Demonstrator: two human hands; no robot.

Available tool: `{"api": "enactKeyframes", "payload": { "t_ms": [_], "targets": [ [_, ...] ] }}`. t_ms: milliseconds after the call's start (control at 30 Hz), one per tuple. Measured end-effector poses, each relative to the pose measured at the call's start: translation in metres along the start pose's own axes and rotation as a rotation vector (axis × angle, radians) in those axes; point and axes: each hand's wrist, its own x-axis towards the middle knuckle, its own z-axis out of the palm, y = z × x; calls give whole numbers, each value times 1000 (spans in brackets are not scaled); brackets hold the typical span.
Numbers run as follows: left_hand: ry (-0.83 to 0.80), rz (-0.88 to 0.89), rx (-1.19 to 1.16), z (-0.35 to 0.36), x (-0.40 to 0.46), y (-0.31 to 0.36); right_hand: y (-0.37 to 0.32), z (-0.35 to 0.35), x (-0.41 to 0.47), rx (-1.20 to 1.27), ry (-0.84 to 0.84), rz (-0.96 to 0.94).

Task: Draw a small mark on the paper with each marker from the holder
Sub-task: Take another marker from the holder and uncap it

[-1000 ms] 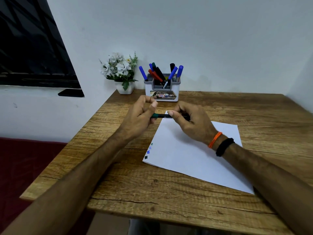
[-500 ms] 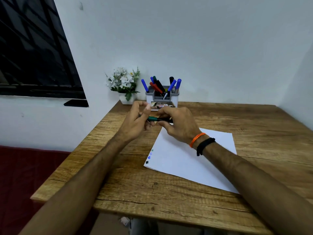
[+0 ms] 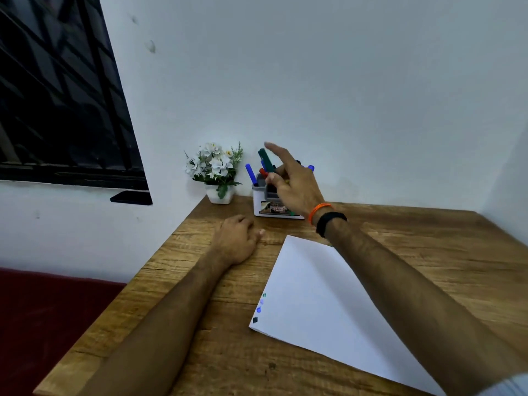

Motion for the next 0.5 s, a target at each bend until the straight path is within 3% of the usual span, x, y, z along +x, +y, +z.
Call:
{"api": "enactKeyframes", "payload": {
  "t_ms": [500],
  "targets": [
    [7, -13, -25, 4, 1, -5, 17, 23, 72, 60, 205, -50]
  ]
}}
